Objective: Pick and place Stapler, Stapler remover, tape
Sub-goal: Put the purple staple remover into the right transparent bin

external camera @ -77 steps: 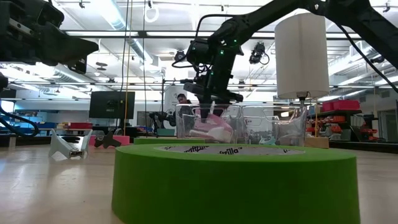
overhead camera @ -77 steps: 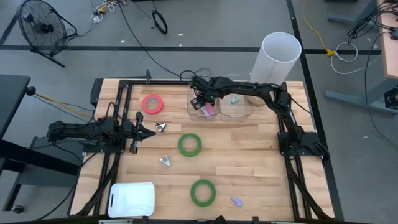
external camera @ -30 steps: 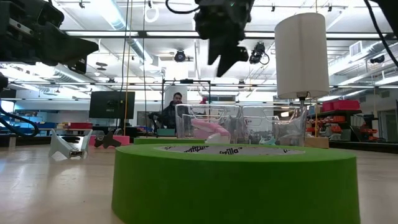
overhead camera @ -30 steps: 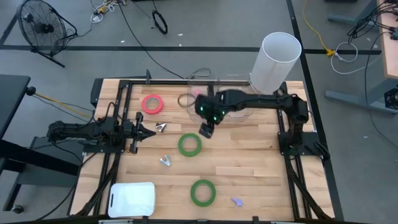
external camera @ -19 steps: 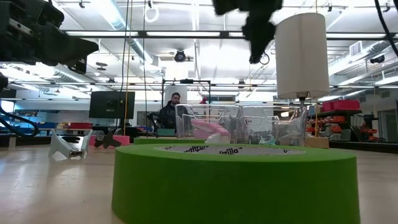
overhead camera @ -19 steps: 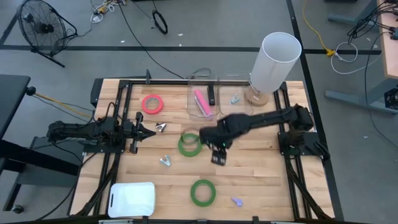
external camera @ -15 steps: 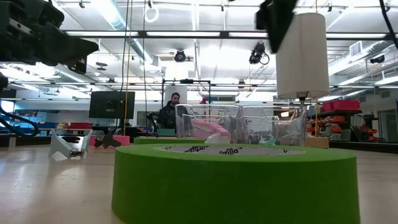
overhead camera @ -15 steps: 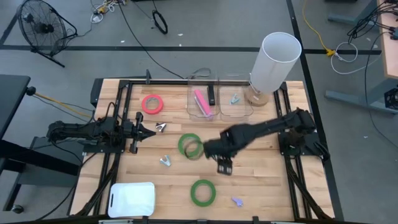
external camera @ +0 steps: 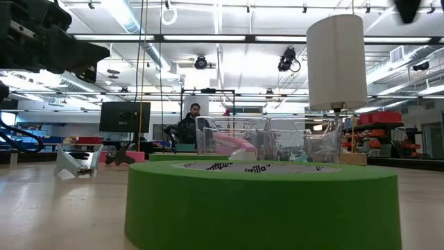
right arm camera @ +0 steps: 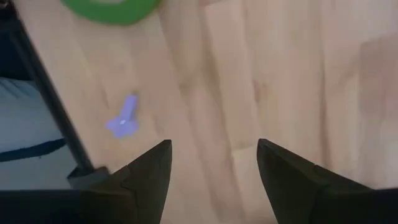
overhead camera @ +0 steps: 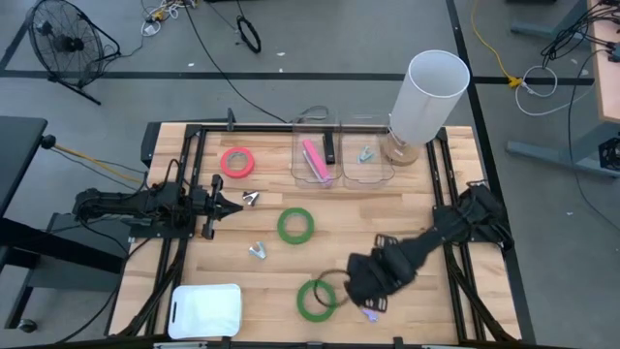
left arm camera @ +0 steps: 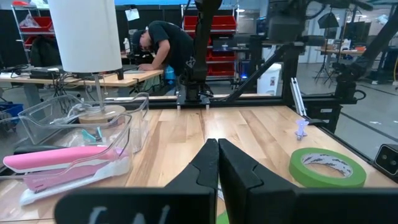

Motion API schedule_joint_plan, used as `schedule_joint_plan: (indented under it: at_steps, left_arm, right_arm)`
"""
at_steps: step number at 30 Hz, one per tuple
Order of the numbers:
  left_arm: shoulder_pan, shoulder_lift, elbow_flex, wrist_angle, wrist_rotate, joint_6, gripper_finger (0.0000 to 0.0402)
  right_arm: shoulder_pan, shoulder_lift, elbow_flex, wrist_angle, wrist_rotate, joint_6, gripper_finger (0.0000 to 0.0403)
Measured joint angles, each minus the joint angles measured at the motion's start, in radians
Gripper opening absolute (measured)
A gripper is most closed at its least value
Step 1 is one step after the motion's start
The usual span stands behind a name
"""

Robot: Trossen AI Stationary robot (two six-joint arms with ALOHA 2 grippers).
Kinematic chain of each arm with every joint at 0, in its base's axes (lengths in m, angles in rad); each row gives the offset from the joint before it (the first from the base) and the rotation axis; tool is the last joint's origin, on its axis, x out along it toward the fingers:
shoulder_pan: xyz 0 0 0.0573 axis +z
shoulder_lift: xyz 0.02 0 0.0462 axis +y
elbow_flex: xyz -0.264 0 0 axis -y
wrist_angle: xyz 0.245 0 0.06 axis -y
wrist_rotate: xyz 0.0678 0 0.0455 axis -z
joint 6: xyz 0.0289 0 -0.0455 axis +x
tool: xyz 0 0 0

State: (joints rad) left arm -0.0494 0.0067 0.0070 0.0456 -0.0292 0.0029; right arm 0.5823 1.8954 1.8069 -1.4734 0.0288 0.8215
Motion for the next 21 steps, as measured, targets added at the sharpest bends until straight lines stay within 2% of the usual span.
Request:
schedule_joint_plan:
  at_steps: [5,12,21]
  left_arm:
    - [0.000,0.000,0.000,0.000,0.000,0.000,0.0016]
    - [0.000,0.000,0.000,-0.001,0.000,-0.001,0.0016]
    - [0.000,0.000,0.000,-0.005,0.000,-0.018,0.0016]
  right_arm:
    - [0.110,0.000,0.000,0.052,0.034,0.157,0.0235]
    - [0.234,0.011,-0.012,0.214,0.171,0.316,0.0235]
    - [0.271,0.021,-0.205,0.415,0.111,0.356,0.0235]
